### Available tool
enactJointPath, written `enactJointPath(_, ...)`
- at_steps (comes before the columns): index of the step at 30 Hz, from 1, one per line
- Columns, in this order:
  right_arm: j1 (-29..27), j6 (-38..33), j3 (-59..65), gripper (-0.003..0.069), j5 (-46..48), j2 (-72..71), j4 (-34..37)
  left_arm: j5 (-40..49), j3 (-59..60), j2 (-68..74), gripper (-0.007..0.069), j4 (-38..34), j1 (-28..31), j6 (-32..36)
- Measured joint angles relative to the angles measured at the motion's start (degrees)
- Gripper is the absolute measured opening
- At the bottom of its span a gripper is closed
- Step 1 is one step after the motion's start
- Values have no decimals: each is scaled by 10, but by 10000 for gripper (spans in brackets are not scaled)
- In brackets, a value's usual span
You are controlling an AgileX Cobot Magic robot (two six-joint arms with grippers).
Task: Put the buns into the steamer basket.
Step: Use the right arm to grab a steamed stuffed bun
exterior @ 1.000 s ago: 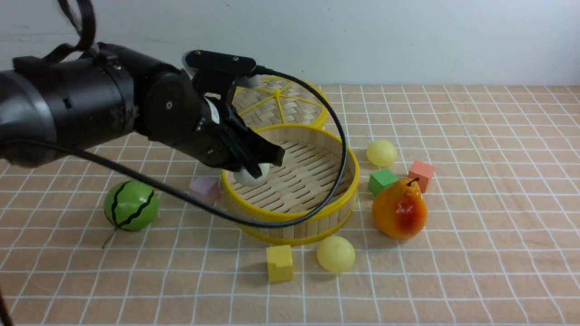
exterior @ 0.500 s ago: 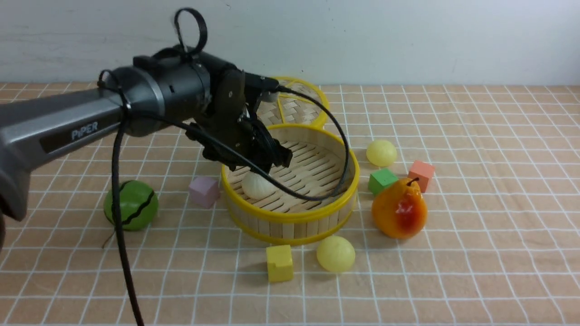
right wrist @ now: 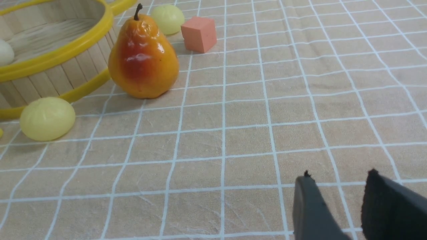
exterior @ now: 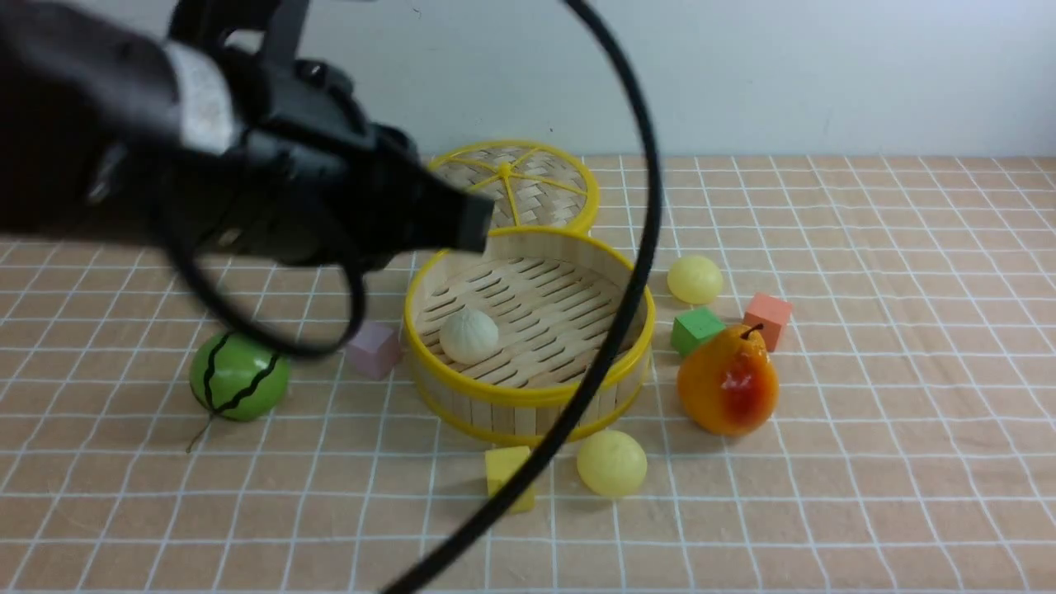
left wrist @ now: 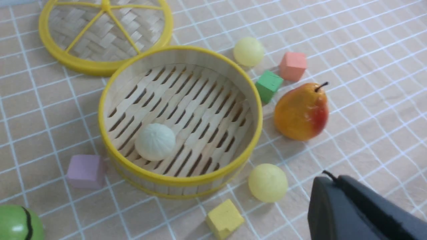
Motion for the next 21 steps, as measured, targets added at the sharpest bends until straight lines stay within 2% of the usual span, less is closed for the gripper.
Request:
enactJointPath(6, 0, 0, 0, 239, 0, 0, 0, -151, 247, -203, -13, -3, -1, -21)
enactJointPath(7, 0, 0, 0, 239, 0, 0, 0, -151, 255, -203, -13, -3, -1, -21)
enactJointPath(8, 0, 0, 0, 239, 0, 0, 0, -190, 316, -255, -13, -3, -1, -23)
enactJointPath(13, 0, 0, 0, 239, 0, 0, 0, -333, 479, -401, -13, -3, -1, -25)
enactJointPath(19, 0, 12, 2, 239, -19, 0, 27, -376, 551, -451, -13, -32, -1, -38)
enactJointPath(21, 0, 38, 6, 239, -71, 0, 86, -374, 560, -451, -13, -38, -1, -38)
